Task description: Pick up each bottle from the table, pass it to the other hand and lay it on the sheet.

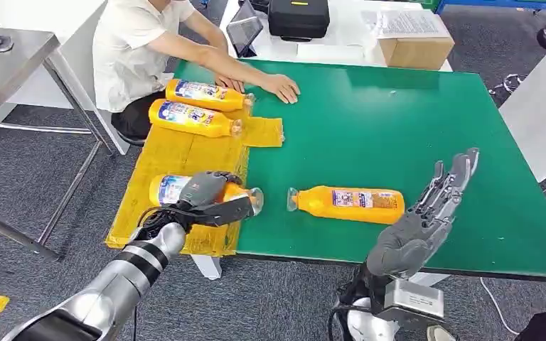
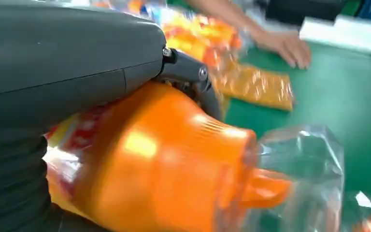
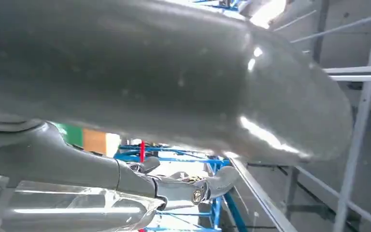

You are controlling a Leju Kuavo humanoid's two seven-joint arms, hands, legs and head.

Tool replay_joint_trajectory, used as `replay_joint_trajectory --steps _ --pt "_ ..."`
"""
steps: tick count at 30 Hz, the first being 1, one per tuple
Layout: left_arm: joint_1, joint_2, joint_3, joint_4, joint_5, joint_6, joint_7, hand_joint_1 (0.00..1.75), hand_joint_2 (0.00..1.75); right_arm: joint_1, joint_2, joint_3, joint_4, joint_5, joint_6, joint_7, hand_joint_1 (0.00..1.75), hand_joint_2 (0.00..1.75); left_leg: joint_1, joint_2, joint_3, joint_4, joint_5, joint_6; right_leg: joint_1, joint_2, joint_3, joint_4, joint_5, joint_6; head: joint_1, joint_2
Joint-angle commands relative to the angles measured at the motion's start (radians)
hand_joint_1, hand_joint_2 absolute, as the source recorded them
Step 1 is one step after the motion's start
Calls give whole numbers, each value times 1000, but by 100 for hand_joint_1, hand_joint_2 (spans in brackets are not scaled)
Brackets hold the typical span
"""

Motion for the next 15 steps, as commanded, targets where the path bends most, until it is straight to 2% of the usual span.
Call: replay_joint_trajectory --steps 1,5,15 --pt "-46 -27 19 176 65 -73 11 0 175 -40 -45 5 112 -35 -3 0 0 0 1 2 6 -2 -2 -2 1 3 5 -2 -1 -2 0 0" --pt "-46 -27 19 176 65 -73 11 0 175 -40 -45 5 112 -35 -3 0 0 0 1 1 3 -1 -1 -1 1 1 2 -1 -1 -1 0 0" --pt "-19 -26 53 210 153 -131 27 0 175 -44 -44 0 156 -53 -3 0 0 0 1 3 6 -1 -2 -2 1 3 5 -1 -1 -3 0 0"
